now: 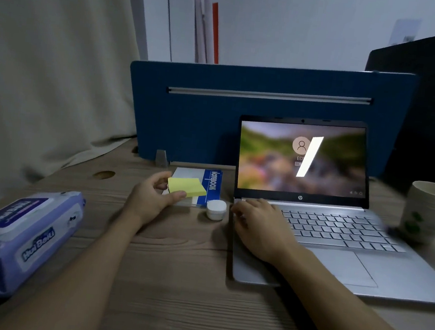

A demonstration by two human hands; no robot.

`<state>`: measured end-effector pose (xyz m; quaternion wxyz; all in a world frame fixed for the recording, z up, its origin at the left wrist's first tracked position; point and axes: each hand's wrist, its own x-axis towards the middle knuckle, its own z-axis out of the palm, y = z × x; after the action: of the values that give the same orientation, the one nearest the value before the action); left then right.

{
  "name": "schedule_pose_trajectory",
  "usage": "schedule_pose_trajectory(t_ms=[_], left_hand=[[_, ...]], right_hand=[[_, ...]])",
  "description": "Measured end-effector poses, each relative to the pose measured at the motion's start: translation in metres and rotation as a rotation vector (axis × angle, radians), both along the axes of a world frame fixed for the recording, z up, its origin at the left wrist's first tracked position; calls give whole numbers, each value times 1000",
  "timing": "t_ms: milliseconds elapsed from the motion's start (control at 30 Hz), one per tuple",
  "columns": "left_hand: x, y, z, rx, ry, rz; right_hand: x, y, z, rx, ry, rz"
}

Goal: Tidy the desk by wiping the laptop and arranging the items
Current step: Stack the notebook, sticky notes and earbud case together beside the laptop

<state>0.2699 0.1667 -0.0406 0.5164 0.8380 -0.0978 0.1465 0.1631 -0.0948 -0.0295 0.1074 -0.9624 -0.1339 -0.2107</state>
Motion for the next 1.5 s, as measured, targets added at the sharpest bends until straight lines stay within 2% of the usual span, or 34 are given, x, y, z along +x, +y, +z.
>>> schedule_pose_trajectory(t_ms=[267, 533, 767, 1033, 1133, 1300, 1500], left_hand=[[55, -19, -4, -7, -56, -42], [74, -23, -10, 11, 6, -124], [73, -25, -16, 239, 54, -100], [59, -29, -11, 436, -202, -36], [39, -35, -4, 468, -315, -103], [-7, -49, -6, 369, -216, -258], [-37, -59, -13, 456, -76, -256]], right_hand=[[5, 1, -6, -35, 4, -24], [4, 2, -5, -42, 24, -37], [2, 3, -3, -57, 41, -34], [4, 3, -6, -54, 25, -36], [3, 2, -5, -47, 35, -36], [-1, 1, -1, -19, 50, -64], [-9, -1, 7, 14, 82, -81]])
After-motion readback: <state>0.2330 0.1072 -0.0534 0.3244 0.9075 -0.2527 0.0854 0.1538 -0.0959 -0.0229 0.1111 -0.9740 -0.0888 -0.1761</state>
